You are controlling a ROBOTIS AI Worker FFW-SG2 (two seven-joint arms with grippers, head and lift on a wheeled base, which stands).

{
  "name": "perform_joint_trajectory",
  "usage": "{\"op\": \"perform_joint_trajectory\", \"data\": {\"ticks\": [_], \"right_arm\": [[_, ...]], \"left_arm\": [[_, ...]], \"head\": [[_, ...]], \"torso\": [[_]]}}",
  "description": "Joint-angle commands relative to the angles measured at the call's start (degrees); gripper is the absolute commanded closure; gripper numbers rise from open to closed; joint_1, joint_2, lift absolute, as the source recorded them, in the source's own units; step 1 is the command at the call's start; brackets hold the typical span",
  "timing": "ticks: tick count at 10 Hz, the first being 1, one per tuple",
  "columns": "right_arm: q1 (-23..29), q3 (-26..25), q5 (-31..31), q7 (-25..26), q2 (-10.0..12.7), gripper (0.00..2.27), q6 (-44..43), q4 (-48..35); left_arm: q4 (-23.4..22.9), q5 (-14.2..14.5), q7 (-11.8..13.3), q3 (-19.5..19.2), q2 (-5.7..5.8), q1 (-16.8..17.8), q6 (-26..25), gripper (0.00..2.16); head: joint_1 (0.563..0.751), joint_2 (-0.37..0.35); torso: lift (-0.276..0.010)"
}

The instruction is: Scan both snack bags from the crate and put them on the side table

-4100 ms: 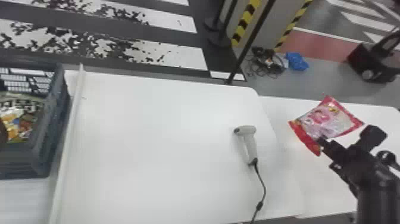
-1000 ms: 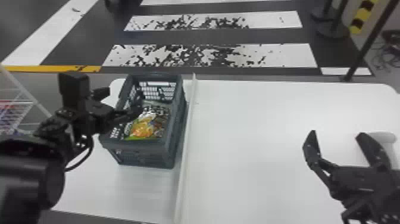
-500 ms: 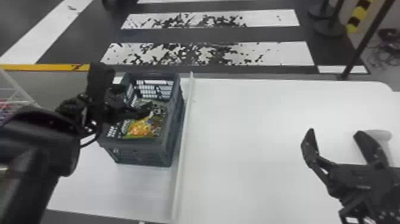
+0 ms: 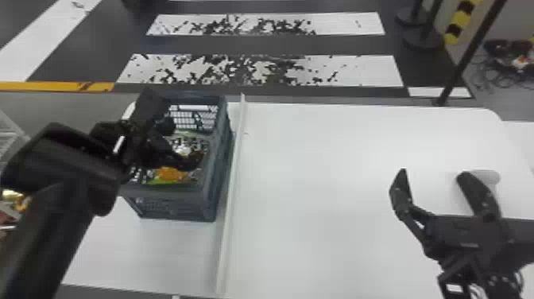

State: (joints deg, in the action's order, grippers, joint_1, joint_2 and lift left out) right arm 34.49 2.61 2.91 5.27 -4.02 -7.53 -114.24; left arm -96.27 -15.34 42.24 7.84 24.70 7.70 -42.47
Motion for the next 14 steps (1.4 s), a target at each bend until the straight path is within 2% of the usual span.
{"op": "perform_joint_trajectory", "data": {"ticks": [1,2,3,8,9,10,11,12,14], "right_arm": [[-1.0,0.5,0.2,0.0,-0.3,0.04,0.6,0.6],[-1.4,0.6,0.3,0.0,-0.5,0.04,1.0,0.8],[-1.4,0.6,0.6,0.0,-0.6,0.04,1.0,0.9],[-1.8,0.6,1.2,0.0,-0.9,0.04,2.2,1.1],[-1.8,0.6,1.7,-0.1,-1.0,0.04,2.2,1.4],[-1.9,0.5,1.8,0.0,-1.0,0.04,1.9,1.6],[-2.0,0.5,1.8,0.0,-1.0,0.04,1.9,1.7],[-2.1,0.5,1.8,0.0,-1.0,0.04,1.9,1.9],[-2.1,0.5,1.9,0.0,-1.1,0.04,1.9,2.0]], "left_arm": [[2.0,-1.9,-0.1,0.2,-0.44,0.2,0.0,0.08],[3.1,-3.1,0.0,0.1,-0.71,0.2,0.0,0.08],[5.0,-5.8,0.8,0.2,-1.59,0.8,0.0,0.08],[14.2,-8.0,1.9,3.0,-4.22,4.9,-0.7,0.12],[15.2,-8.9,2.8,3.3,-4.93,5.7,-0.7,0.6],[15.3,-9.3,1.9,3.2,-5.63,5.8,-0.9,1.82],[14.8,-8.3,0.6,2.6,-6.07,5.7,-1.3,2.14],[14.4,-7.2,2.1,1.7,-5.98,5.2,-1.3,2.14],[11.2,-3.7,5.9,-2.4,-5.8,3.3,-0.4,2.14]], "head": [[0.695,0.062],[0.695,0.07],[0.695,0.081],[0.695,0.092],[0.695,0.089],[0.695,0.082],[0.695,0.078],[0.695,0.076],[0.695,0.062]], "torso": [[-0.087],[-0.087],[-0.087],[-0.087],[-0.087],[-0.087],[-0.087],[-0.087],[-0.087]]}}
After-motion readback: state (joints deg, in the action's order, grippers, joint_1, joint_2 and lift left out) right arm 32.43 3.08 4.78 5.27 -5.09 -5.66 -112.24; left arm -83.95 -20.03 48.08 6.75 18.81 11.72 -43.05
